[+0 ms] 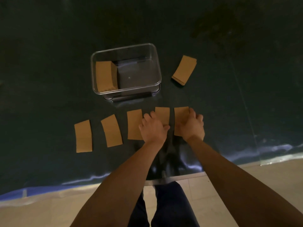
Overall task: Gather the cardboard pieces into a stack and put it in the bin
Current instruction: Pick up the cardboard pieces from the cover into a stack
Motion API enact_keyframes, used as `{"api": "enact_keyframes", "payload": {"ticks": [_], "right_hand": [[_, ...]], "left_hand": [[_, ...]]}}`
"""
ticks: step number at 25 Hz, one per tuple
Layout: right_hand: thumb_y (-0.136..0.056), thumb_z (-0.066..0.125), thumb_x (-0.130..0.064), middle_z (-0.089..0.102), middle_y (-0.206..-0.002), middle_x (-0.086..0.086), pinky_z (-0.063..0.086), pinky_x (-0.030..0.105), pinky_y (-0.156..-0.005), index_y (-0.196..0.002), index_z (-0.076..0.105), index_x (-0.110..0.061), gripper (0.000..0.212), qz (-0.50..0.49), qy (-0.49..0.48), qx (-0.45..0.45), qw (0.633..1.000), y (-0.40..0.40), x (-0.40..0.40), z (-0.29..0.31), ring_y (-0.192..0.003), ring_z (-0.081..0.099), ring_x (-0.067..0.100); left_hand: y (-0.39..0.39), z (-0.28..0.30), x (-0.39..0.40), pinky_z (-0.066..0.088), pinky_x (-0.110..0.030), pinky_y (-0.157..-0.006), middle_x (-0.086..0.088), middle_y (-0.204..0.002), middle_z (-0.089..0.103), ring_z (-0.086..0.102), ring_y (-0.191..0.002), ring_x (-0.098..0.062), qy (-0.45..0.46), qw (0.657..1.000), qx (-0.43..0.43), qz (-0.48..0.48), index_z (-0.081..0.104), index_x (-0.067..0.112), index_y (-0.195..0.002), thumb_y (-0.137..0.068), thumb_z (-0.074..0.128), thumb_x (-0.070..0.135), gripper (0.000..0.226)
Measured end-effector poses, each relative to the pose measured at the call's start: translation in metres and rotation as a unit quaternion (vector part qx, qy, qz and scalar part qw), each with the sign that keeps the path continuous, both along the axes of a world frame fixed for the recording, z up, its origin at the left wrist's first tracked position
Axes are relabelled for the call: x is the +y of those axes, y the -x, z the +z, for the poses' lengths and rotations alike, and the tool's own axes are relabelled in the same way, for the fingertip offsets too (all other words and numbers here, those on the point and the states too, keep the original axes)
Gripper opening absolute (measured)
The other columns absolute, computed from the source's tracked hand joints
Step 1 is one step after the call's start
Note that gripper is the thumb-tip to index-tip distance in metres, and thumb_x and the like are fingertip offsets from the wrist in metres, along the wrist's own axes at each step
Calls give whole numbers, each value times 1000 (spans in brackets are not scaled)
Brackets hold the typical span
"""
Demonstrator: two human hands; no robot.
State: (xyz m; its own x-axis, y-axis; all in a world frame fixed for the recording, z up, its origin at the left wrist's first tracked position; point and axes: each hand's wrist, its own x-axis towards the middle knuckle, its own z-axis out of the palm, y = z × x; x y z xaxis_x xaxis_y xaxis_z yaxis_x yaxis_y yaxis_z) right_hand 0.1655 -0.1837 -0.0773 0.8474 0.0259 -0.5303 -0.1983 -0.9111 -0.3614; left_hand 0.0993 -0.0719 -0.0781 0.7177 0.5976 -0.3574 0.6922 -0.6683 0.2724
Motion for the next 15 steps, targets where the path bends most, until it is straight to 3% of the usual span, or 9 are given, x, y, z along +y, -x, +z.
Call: {"api": "enact_keyframes", "payload": {"ticks": [2,5,7,9,12,15], "right_hand": [[-88,62,-17,38,-141,17,44,49,-98,-147,37,-14,64,-44,-20,5,999,-4,1,-2,-127,42,40],[-87,59,-8,47,-136,18,45,34,-87,-131,56,-10,45,-71,-76,26,994,-12,-1,-4,-114,55,37],[-87,59,-10,57,-129,17,50,33,-85,-124,61,-10,37,-88,-128,67,986,-15,-5,-2,-106,61,34],[-90,57,-12,64,-120,17,55,41,-82,-117,59,-12,28,-148,-209,127,958,-14,-4,3,-101,63,32],[-92,53,-14,65,-113,17,53,39,-75,-112,57,-16,20,-195,-297,205,912,-9,4,12,-94,63,30],[-94,52,-25,66,-117,16,55,46,-85,-120,59,-14,29,-230,-368,265,861,1,17,17,-105,64,34]], "left_hand": [[0,1,1,51,-40,-87,-12,-123,51,57,-108,-28,34,999,-14,11,48,12,-124,-82,74,46,60],[-2,1,8,49,-37,-77,-15,-122,52,58,-100,-28,139,988,-25,62,51,9,-118,-99,55,30,29],[-3,2,19,47,-35,-78,-12,-116,60,59,-97,-24,220,965,-41,136,57,9,-113,-103,46,25,22],[2,5,29,44,-28,-76,-3,-107,64,59,-96,-19,279,933,-83,211,62,14,-112,-104,47,26,21],[11,14,28,36,-16,-65,17,-88,58,54,-82,-2,369,885,-137,249,64,29,-97,-100,56,31,9],[19,17,24,40,-17,-68,19,-85,59,56,-84,-5,381,891,-142,203,65,30,-93,-97,62,32,6]]}}
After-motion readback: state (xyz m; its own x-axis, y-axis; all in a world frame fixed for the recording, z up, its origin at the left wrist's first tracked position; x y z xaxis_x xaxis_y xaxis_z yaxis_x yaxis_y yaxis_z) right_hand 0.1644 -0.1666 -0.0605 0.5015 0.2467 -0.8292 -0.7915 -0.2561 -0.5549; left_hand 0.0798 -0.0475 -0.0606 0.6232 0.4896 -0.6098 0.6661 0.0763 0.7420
